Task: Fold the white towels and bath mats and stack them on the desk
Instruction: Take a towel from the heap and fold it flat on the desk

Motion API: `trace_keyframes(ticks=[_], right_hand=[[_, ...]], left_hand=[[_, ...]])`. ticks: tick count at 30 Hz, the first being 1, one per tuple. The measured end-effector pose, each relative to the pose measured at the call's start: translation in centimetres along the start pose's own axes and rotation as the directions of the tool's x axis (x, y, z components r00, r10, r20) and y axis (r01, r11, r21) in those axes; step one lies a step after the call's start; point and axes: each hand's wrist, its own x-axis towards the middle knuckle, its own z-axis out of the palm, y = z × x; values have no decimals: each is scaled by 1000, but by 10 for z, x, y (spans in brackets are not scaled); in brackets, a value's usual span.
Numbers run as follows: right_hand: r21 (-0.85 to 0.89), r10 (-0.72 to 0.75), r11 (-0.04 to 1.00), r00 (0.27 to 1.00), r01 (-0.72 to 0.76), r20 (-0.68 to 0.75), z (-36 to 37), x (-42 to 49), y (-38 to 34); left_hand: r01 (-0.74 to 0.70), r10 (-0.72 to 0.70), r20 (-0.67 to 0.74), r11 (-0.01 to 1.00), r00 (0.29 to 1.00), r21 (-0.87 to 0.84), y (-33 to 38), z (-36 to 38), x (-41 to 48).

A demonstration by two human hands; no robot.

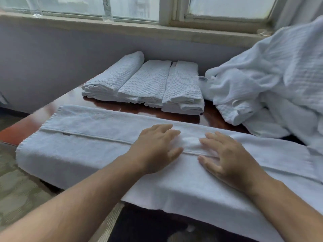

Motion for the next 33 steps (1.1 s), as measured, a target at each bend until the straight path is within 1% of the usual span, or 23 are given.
trace_keyframes(ticks=[2, 3, 5, 8, 12, 15, 16, 18, 20, 22, 23, 24, 26, 27, 28, 30, 31, 33], right_hand=[[-51, 25, 998, 992, -32, -125, -15, -28, 33], [-70, 36, 996, 983, -49, -180, -21, -39, 48], [-81, 99, 989, 968, -120, -231, -35, -61, 75], [-50, 188, 978, 960, -202, -206, -52, -84, 103], [-71, 171, 980, 967, -187, -188, -63, -99, 124], [16, 217, 976, 973, -217, -73, -77, -100, 133], [9, 218, 976, 976, -217, -32, -81, -99, 134], [-60, 177, 982, 984, -177, 10, -83, -93, 136], [-135, 151, 980, 988, -147, 19, -81, -87, 137], [-183, 147, 972, 989, -147, -11, -79, -84, 137], [-204, 124, 970, 990, -136, -71, -78, -85, 137], [-231, 87, 965, 983, -123, -161, -76, -87, 138], [-303, -4, 946, 933, -113, -360, -72, -97, 137], [-327, -41, 939, 908, -108, -416, -70, -101, 136], [-341, -72, 936, 899, -90, -433, -68, -106, 135], [-340, -114, 940, 916, -27, -386, -65, -113, 136], [-320, -108, 947, 934, -8, -342, -66, -116, 136], [-281, -60, 960, 960, -20, -274, -68, -117, 134]], left_hand=[[-160, 159, -32, 987, 987, -11, 33, 10, 11], [-214, 213, -56, 977, 975, -10, 47, 15, 15], [-270, 268, -87, 963, 960, -13, 71, 24, 25], [-297, 294, -100, 955, 950, -8, 85, 32, 38], [-356, 350, -161, 934, 923, -8, 87, 34, 46], [-404, 410, -179, 912, 894, 74, 90, 34, 46], [-416, 428, -188, 904, 884, 101, 91, 35, 46], [-423, 441, -215, 897, 871, 126, 93, 36, 43], [-420, 440, -248, 898, 863, 134, 94, 36, 42], [-427, 451, -285, 893, 846, 146, 94, 36, 40], [-437, 464, -315, 886, 828, 158, 94, 36, 39], [-445, 476, -348, 879, 807, 171, 94, 36, 38], [-467, 500, -388, 865, 774, 182, 94, 36, 35], [-485, 514, -389, 856, 765, 179, 93, 36, 35], [-502, 525, -381, 849, 761, 167, 93, 36, 35], [-522, 532, -365, 842, 764, 135, 92, 35, 34], [-525, 532, -359, 842, 767, 125, 92, 35, 33], [-526, 530, -352, 843, 772, 114, 91, 36, 33]])
